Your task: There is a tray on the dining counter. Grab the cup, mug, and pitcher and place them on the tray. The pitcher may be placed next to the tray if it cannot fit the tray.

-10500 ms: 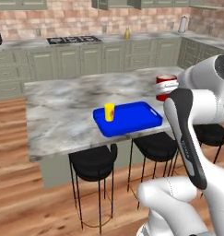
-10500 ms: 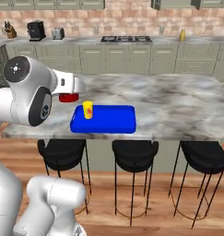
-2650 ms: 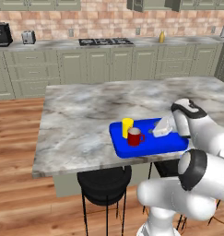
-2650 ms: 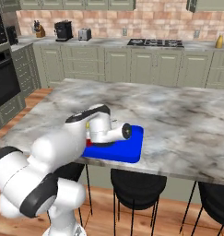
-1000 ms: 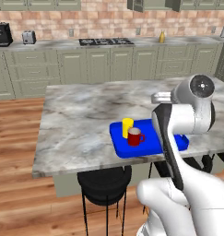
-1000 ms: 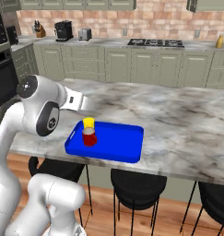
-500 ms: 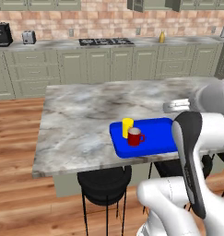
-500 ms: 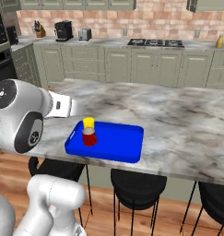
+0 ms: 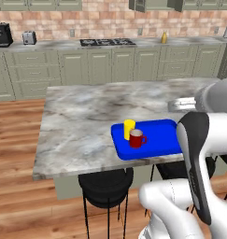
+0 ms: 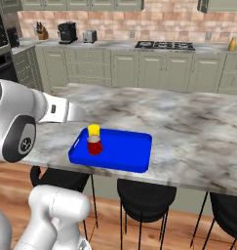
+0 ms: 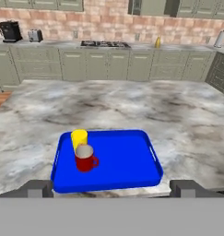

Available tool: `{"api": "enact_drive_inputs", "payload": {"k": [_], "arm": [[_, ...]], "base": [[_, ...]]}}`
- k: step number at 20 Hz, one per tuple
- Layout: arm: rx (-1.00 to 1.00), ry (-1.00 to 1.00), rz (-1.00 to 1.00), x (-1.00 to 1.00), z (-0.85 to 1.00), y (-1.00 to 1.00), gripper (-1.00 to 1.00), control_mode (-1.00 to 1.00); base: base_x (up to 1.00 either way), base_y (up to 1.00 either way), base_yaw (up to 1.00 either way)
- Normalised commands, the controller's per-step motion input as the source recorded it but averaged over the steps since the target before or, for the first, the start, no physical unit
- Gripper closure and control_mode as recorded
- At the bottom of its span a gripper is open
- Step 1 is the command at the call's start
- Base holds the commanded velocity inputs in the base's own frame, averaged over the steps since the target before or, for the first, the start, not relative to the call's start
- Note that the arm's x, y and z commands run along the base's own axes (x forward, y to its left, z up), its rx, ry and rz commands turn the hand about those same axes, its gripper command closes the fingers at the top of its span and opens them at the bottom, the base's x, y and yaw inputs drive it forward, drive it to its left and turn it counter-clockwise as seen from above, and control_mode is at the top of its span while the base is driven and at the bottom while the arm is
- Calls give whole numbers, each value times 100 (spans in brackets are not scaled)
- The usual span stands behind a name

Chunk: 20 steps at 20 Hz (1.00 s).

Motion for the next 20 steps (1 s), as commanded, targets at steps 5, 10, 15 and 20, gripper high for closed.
{"api": "enact_drive_inputs", "payload": {"k": [5, 10, 15, 20], "arm": [[0, 0, 0, -8, 0, 0, -100, -100], [0, 0, 0, -2, 0, 0, -100, 100], [0, 0, 0, 0, 0, 0, -100, 100], [0, 0, 0, 0, 0, 0, -100, 100]], "base": [[0, 0, 0], [-43, 30, 3], [-60, 100, 8], [-15, 100, 9]]}}
